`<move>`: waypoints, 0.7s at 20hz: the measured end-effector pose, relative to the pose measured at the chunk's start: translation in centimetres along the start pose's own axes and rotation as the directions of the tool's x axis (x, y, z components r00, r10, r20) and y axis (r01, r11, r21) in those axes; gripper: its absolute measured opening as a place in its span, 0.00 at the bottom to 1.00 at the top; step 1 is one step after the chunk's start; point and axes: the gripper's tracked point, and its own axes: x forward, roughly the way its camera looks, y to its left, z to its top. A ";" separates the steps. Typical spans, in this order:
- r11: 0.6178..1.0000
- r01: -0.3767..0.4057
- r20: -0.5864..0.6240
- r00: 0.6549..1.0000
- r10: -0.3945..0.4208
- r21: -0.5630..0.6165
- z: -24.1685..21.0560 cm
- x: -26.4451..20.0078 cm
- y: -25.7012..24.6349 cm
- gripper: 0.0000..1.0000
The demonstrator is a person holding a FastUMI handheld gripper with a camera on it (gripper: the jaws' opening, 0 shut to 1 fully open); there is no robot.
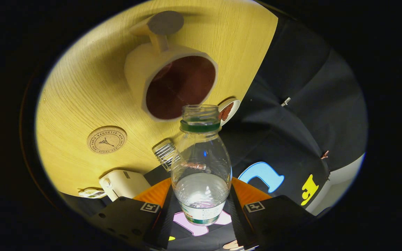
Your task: Take the bottle from table, then pour the juice into the cup, finally place the bottle on the coaster
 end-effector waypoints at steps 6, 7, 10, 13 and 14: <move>0.994 -0.021 -0.002 1.000 0.021 0.110 -0.6 0.0 0.9 0.73; 0.987 -0.037 0.000 0.999 0.038 0.159 -0.7 -0.2 1.5 0.73; 0.923 -0.114 0.013 0.993 0.117 0.368 -0.7 -0.9 3.6 0.73; 0.788 -0.152 0.037 0.986 0.162 0.596 -1.0 -2.2 4.5 0.73; 0.729 -0.154 0.043 0.985 0.169 0.667 -1.3 -2.5 4.6 0.73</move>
